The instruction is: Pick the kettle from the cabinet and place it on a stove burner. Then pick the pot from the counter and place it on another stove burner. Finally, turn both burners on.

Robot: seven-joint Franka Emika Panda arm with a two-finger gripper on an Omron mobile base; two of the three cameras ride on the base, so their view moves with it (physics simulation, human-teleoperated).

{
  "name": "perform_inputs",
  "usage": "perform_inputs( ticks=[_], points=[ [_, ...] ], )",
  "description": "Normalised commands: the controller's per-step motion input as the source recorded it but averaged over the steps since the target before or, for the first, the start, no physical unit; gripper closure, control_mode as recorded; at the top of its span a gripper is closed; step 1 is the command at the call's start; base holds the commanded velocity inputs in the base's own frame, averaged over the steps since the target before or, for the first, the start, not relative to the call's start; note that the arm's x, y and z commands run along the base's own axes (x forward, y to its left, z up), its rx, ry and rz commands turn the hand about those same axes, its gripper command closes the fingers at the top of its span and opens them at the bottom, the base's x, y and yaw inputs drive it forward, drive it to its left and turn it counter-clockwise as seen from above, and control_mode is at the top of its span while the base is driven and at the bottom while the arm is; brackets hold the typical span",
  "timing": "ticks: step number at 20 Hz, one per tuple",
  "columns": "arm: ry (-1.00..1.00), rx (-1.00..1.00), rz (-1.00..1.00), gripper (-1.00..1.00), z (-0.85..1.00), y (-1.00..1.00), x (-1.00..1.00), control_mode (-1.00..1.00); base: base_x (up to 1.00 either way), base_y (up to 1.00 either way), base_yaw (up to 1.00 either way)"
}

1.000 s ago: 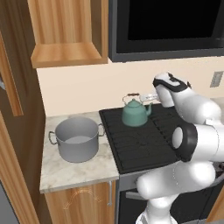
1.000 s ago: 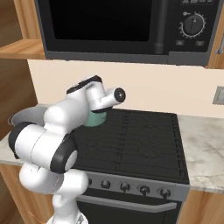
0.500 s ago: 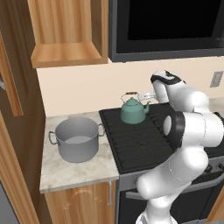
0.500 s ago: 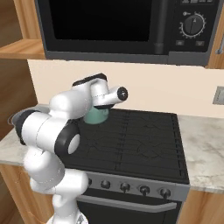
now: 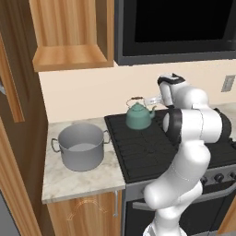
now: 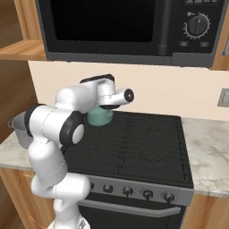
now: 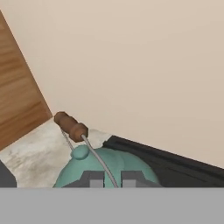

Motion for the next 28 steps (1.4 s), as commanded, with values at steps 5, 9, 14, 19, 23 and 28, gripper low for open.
perform_inputs(
  ticks=[5, 9, 14, 19, 23, 28],
  points=[
    [-0.01, 0.0, 0.06, 1.0, -0.19, -0.04, 0.24, -1.0, 0.0, 0.0, 0.0],
    [-0.03, 0.0, 0.06, 1.0, -0.19, -0.02, 0.2, -1.0, 0.0, 0.0, 0.0],
    [-0.04, 0.0, 0.08, 1.0, -0.16, 0.0, 0.24, -1.0, 0.0, 0.0, 0.0],
    [-0.02, 0.0, 0.08, 1.0, -0.19, 0.0, 0.06, -1.0, 0.0, 0.0, 0.0],
    [-0.03, 0.0, 0.07, -1.0, -0.21, 0.0, 0.0, -1.0, 0.0, 0.0, 0.0],
    [-0.05, 0.0, 0.06, -1.0, -0.14, 0.0, 0.0, -1.0, 0.0, 0.0, 0.0]
  ],
)
